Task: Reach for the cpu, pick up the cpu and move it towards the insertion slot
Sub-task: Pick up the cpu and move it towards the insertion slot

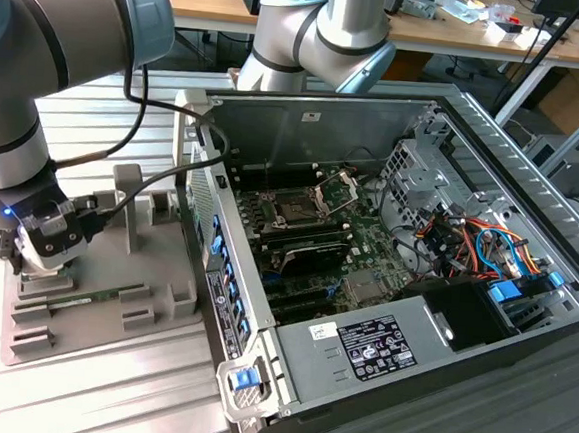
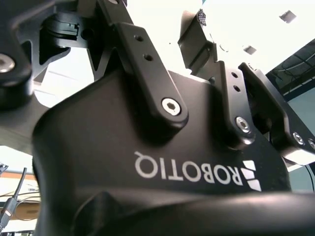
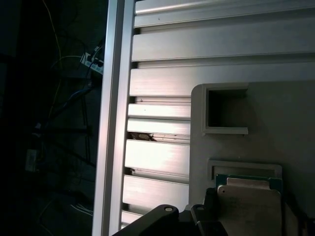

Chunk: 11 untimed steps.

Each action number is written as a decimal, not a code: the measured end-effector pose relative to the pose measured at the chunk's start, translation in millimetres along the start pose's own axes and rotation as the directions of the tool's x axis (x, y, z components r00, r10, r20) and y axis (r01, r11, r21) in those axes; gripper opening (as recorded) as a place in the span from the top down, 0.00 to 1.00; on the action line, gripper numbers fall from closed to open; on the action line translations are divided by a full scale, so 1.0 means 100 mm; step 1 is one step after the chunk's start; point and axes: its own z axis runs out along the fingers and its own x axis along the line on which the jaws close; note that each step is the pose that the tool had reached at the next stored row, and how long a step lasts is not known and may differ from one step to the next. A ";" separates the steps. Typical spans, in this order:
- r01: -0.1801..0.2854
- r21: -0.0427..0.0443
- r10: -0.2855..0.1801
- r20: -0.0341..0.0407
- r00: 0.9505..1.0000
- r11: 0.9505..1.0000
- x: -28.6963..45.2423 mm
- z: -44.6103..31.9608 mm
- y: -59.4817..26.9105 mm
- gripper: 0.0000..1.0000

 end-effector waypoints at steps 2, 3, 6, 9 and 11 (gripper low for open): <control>0.000 0.000 0.000 0.000 1.000 1.000 0.000 -0.004 0.000 0.45; 0.000 0.000 0.000 0.000 1.000 1.000 0.000 -0.007 0.000 0.45; 0.000 0.000 0.000 0.000 1.000 1.000 0.000 -0.020 0.001 0.45; 0.000 0.000 0.000 0.000 1.000 1.000 0.000 -0.030 0.001 0.45; 0.000 0.000 0.000 0.000 1.000 1.000 0.000 -0.038 0.002 0.45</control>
